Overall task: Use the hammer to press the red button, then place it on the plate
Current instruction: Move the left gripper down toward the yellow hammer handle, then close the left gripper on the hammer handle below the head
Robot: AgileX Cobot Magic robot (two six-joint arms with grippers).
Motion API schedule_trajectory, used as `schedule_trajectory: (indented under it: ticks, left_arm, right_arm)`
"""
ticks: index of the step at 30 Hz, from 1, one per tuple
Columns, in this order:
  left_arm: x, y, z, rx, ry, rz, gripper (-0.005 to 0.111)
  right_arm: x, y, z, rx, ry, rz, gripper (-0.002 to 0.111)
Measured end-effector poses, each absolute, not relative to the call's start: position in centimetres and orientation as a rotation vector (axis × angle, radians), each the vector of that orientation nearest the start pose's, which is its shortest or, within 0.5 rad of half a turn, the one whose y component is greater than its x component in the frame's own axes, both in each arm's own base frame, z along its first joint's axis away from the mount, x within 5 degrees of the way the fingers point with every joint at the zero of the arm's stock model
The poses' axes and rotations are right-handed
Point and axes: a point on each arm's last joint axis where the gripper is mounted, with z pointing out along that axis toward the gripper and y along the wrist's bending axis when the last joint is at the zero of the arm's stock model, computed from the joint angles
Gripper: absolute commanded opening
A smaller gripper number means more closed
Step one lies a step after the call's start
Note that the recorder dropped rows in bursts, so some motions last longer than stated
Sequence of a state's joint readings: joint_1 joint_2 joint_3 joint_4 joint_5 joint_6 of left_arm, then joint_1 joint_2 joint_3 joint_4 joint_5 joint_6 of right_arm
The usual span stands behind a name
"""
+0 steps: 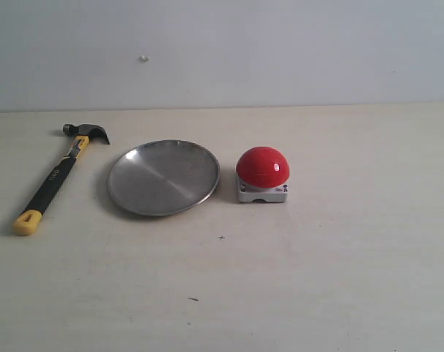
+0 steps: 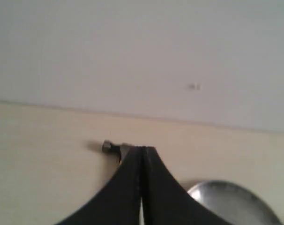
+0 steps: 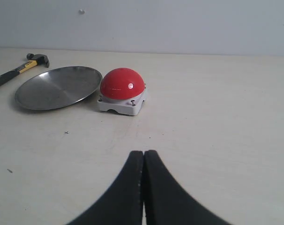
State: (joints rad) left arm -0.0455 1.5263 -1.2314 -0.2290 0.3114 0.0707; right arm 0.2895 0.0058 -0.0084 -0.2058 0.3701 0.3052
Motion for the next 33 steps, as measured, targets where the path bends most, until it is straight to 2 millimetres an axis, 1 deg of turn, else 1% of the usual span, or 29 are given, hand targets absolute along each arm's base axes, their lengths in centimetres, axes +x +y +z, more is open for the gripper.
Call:
schedule_trajectory:
  ticks: [1,2,3,4,6,7,9,10,13,14,16,18,22,24,25,26,29,33]
  left_arm:
    - [38.0,-2.5,31.5,-0.023,2.237,-0.184,0.000]
    - [39.9,-2.7,30.5,0.000,2.318,-0.180,0.000]
    - [41.2,-2.8,29.6,0.020,2.395,-0.177,0.000]
    - [42.1,-2.9,28.8,0.037,2.471,-0.176,0.000]
    - [45.0,-2.8,27.3,0.068,2.621,-0.129,0.000]
    - [45.7,-2.7,26.3,0.069,2.675,-0.113,0.000]
    - [47.2,-2.6,25.3,0.078,2.734,-0.075,0.000]
    - [48.4,-2.5,24.4,0.080,2.767,-0.055,0.000]
    - [50.2,-2.6,23.2,0.090,2.779,-0.041,0.000]
    - [50.9,-2.8,22.2,0.098,2.787,-0.038,0.000]
    - [51.7,-3.0,21.6,0.119,2.774,-0.036,0.001]
    - [52.8,-3.4,20.3,0.135,2.758,-0.036,0.005]
    - [53.8,-4.2,18.8,0.168,2.749,-0.045,0.020]
    - [54.0,-4.7,17.8,0.193,2.758,-0.045,0.028]
    - [54.2,-5.1,17.1,0.209,2.767,-0.046,0.030]
    - [54.2,-5.5,16.6,0.224,2.776,-0.050,0.030]
    - [54.0,-6.2,16.3,0.241,2.788,-0.058,0.030]
    - [54.0,-6.1,16.2,0.240,2.794,-0.058,0.030]
  right_arm:
    - [5.3,0.9,18.3,-0.111,1.845,0.213,0.000]
    - [5.3,0.9,18.3,-0.111,1.845,0.213,0.000]
    - [5.3,0.9,18.3,-0.111,1.845,0.213,0.000]
    - [5.3,0.9,18.3,-0.111,1.845,0.213,0.000]
    - [5.3,0.9,18.3,-0.111,1.845,0.213,0.000]
    - [5.3,0.9,18.3,-0.111,1.845,0.213,0.000]
    - [5.3,0.9,18.3,-0.111,1.845,0.213,0.000]
    - [5.3,0.9,18.3,-0.111,1.845,0.213,0.000]
    - [5.3,0.9,18.3,-0.111,1.845,0.213,0.000]
    - [5.3,0.9,18.3,-0.111,1.845,0.213,0.000]
    - [5.3,0.9,18.3,-0.111,1.845,0.213,0.000]
    - [5.3,0.9,18.3,-0.111,1.845,0.213,0.000]
    - [5.3,0.9,18.3,-0.111,1.845,0.213,0.000]
    - [5.3,0.9,18.3,-0.111,1.845,0.213,0.000]
    - [5.3,0.9,18.3,-0.111,1.845,0.213,0.000]
    - [5.3,0.9,18.3,-0.111,1.845,0.213,0.000]
    - [5.3,0.9,18.3,-0.111,1.845,0.213,0.000]
    - [5.3,0.9,18.3,-0.111,1.845,0.213,0.000]
